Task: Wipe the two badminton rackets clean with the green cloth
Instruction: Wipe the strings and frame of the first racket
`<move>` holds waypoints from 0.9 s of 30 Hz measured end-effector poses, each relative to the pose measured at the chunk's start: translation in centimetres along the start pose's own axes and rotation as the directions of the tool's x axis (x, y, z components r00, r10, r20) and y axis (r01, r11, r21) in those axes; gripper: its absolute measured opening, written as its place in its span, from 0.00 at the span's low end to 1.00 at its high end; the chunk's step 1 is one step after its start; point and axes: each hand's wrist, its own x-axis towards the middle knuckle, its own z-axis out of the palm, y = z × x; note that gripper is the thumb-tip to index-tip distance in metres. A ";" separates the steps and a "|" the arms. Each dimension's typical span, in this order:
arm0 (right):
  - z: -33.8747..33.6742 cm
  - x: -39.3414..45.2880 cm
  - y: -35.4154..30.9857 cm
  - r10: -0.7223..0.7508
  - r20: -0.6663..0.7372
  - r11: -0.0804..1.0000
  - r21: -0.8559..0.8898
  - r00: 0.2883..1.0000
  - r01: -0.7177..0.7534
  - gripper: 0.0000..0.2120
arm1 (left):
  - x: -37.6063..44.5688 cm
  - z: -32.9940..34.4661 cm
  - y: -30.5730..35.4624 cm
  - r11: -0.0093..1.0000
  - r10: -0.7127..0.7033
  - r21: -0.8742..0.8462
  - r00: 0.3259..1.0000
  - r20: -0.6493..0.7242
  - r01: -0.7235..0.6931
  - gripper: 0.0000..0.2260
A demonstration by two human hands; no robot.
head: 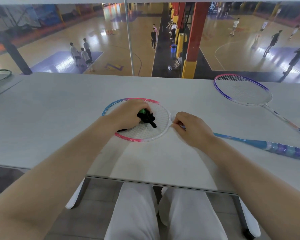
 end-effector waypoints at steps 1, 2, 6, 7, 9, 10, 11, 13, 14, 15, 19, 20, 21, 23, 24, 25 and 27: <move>0.0 0.0 -0.1 -0.001 -0.002 1.000 0.001 1.000 0.001 0.07 | -0.6 0.1 0.0 1.000 0.002 0.005 1.000 0.000 -0.002 0.18; -0.1 -0.1 -0.1 -0.001 -0.005 1.000 0.003 1.000 0.001 0.07 | -1.1 0.1 -0.1 1.000 0.003 0.007 1.000 -0.001 -0.003 0.19; -0.3 -0.1 -0.3 0.018 0.001 1.000 0.004 1.000 -0.018 0.08 | -3.5 0.3 -0.2 0.998 0.019 -0.053 1.000 0.017 -0.018 0.21; -0.3 -0.1 -0.4 0.023 0.002 1.000 0.004 1.000 -0.023 0.08 | -4.1 0.3 -0.3 0.997 0.026 -0.068 0.999 0.023 -0.024 0.21; -0.4 -0.1 -0.4 0.027 0.003 1.000 0.007 1.000 -0.027 0.08 | -5.3 0.2 -0.5 0.995 0.042 -0.088 0.998 0.042 -0.038 0.19; -0.4 -0.2 -0.4 0.030 0.004 0.999 0.011 1.000 -0.030 0.08 | -5.8 0.1 -0.6 0.994 0.052 -0.097 0.997 0.053 -0.047 0.18; -0.3 -0.2 -0.4 0.035 0.003 0.999 0.016 0.999 -0.035 0.08 | -6.3 0.0 -0.8 0.992 0.059 -0.113 0.996 0.063 -0.052 0.19; -0.3 -0.2 -0.4 0.040 0.001 0.999 0.023 0.999 -0.040 0.08 | -7.1 -0.3 -1.1 0.989 0.054 -0.142 0.995 0.082 -0.042 0.21; -0.3 -0.2 -0.4 0.038 0.001 0.999 0.023 0.999 -0.038 0.08 | -7.3 -0.4 -1.2 0.989 0.049 -0.144 0.995 0.089 -0.036 0.21; -0.3 -0.2 -0.5 0.035 0.001 0.999 0.022 0.999 -0.035 0.08 | -7.4 -0.4 -1.3 0.990 0.050 -0.135 0.995 0.088 -0.038 0.21; -0.3 -0.1 -0.4 0.028 0.010 0.999 0.019 1.000 -0.029 0.09 | -6.6 0.2 -1.8 0.997 0.050 -0.058 0.998 0.027 -0.048 0.18; -0.3 -0.1 -0.3 0.027 0.011 1.000 0.016 1.000 -0.027 0.09 | -6.1 0.4 -2.0 0.998 0.040 -0.046 0.999 0.005 -0.039 0.19; -0.4 -0.1 -0.3 0.025 0.012 1.000 0.013 1.000 -0.026 0.09 | -5.6 0.5 -2.2 0.999 0.026 -0.039 1.000 -0.013 -0.026 0.21; -0.3 -0.1 -0.2 0.021 0.013 1.000 0.010 1.000 -0.021 0.10 | -4.2 0.5 -2.4 1.000 0.000 -0.016 0.999 -0.054 -0.001 0.21; -0.3 0.0 -0.2 0.019 0.013 1.000 0.009 1.000 -0.019 0.09 | -3.5 0.5 -2.5 1.000 -0.005 0.000 0.997 -0.080 0.005 0.20; -0.3 0.0 -0.2 0.016 0.011 1.000 0.007 1.000 -0.016 0.09 | -2.7 0.5 -2.5 1.000 -0.004 0.013 0.994 -0.109 0.006 0.19; -0.3 -0.1 -0.2 0.010 0.006 1.000 0.010 1.000 -0.011 0.09 | -1.1 0.6 -2.5 0.999 -0.008 0.030 0.989 -0.148 0.012 0.17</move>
